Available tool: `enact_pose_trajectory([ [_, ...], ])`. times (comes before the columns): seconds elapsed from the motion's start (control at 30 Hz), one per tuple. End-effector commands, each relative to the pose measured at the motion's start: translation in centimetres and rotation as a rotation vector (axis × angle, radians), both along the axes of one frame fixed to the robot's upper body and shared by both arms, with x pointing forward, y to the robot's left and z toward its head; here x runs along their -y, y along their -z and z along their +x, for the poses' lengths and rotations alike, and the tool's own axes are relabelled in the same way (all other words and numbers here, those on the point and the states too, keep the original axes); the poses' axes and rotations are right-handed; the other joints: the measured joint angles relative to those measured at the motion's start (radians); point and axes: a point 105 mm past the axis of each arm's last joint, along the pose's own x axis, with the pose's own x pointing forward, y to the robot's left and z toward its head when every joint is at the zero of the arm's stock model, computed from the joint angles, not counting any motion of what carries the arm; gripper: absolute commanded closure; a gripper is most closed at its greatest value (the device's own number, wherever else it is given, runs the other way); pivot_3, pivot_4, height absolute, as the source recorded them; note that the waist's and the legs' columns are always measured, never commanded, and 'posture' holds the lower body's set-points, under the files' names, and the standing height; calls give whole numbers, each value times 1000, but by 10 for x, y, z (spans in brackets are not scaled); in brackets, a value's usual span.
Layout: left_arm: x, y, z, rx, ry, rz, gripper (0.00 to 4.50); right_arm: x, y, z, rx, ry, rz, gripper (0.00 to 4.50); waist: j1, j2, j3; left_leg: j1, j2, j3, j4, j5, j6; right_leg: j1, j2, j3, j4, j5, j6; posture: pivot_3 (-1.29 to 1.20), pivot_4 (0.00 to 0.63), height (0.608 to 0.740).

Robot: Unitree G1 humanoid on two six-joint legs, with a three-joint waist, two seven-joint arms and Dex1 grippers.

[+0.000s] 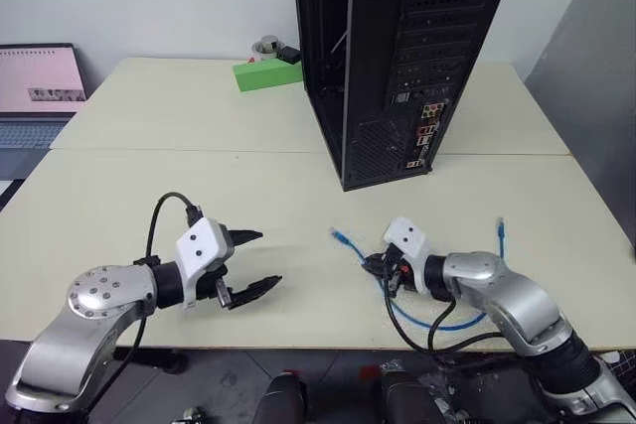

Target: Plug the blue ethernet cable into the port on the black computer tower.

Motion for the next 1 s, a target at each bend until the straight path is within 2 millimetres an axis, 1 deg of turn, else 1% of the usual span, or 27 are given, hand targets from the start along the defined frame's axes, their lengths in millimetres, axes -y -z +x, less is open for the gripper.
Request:
enact_pose_trajectory([
  [0.03,7,-4,2,28,59,3,0,1,-22,1,49,-86,13,4469,0,0,0,0,0,0,0,0,0,0,0,0,0,0,0,0,150,740],
  [0.17,16,1,4,18,145,21,0,1,-36,-2,54,-209,3,4469,0,0,0,0,0,0,0,0,0,0,0,0,0,0,0,0,150,740],
  [0.23,20,1,7,17,174,20,0,0,-41,-5,55,-267,-11,4469,0,0,0,0,0,0,0,0,0,0,0,-1,0,0,0,0,150,740],
  [0.33,30,-1,11,21,233,11,0,-1,-49,-8,39,-325,-10,4469,0,0,0,0,0,0,0,0,0,0,0,-1,0,0,0,0,150,740],
  [0.5,39,-4,19,60,277,1,0,-3,-51,-13,3,-372,-8,4469,0,0,0,0,0,-1,0,0,0,0,0,-1,0,0,0,0,150,740],
  [0.7,51,-3,17,139,375,37,0,-4,-50,-16,-30,-383,-2,4469,0,0,0,0,0,-1,0,0,0,0,0,-1,0,0,0,0,150,740],
  [0.8,54,-1,16,156,411,54,490,-4,-51,-15,-37,-380,1,4500,0,0,0,0,0,-1,0,0,0,0,0,-1,0,0,0,0,150,740],
  [0.9,54,7,15,143,427,76,1237,-4,-51,-15,-39,-378,4,4500,0,0,0,0,0,-1,0,0,0,0,0,-1,0,0,0,0,150,740],
  [1.0,54,10,18,140,421,67,1887,-5,-52,-15,-42,-379,6,4500,0,0,0,0,0,-1,0,0,0,0,0,-1,0,0,0,0,150,740],
])
